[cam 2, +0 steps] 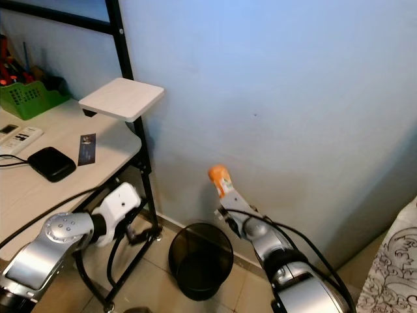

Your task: Clean up the room

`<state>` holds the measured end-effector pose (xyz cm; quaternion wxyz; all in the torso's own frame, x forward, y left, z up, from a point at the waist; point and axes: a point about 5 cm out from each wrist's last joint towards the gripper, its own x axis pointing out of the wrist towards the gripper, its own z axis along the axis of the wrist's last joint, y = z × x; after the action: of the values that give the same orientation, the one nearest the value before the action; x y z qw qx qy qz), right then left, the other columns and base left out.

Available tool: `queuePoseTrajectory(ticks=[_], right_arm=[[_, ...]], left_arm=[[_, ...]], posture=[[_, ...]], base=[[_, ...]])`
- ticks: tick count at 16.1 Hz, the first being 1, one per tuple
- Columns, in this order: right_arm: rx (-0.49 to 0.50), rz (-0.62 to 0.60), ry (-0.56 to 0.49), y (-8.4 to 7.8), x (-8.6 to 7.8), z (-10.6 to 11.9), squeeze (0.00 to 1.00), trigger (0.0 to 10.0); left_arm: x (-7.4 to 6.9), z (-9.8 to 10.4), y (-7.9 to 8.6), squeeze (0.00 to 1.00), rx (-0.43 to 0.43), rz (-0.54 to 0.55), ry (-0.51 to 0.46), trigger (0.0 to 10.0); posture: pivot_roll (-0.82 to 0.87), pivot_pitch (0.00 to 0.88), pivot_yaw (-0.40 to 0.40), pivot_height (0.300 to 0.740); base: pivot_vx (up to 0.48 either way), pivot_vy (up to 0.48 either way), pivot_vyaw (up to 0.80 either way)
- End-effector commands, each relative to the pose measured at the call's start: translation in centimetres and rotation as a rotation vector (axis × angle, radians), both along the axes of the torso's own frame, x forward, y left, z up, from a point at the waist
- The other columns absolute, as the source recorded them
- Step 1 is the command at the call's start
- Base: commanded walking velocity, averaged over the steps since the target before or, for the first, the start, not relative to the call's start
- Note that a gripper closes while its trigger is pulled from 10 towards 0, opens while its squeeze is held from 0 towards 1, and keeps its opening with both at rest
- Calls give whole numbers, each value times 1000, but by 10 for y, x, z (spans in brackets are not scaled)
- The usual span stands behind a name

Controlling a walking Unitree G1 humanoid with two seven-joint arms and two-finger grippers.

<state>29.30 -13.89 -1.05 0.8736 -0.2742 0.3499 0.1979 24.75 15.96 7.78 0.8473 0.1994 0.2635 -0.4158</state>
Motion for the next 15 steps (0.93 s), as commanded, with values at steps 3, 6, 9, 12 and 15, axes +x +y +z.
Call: queuePoseTrajectory(ticks=[3,6,9,12,15], right_arm=[[21,5,-7,8,2,0,0,10000],[48,-1,-10,13,4,2,12,10000],[143,-3,7,23,4,3,1000,10000],[146,9,16,26,2,2,1000,10000],[149,10,23,26,0,0,1000,10000]], left_arm=[[-4,-3,8,0,52,-8,43,10000],[-5,-1,8,0,50,-10,52,10000],[-6,-1,7,0,49,-11,56,10000],[-5,0,8,0,50,-10,54,10000],[-7,0,10,0,51,-2,51,10000]], posture=[[183,0,-16,740],[185,0,-18,740],[186,0,-20,740],[190,0,-24,740],[190,0,-27,740]], base=[[0,0,0],[0,0,0],[0,0,0],[0,0,0],[0,0,0]])
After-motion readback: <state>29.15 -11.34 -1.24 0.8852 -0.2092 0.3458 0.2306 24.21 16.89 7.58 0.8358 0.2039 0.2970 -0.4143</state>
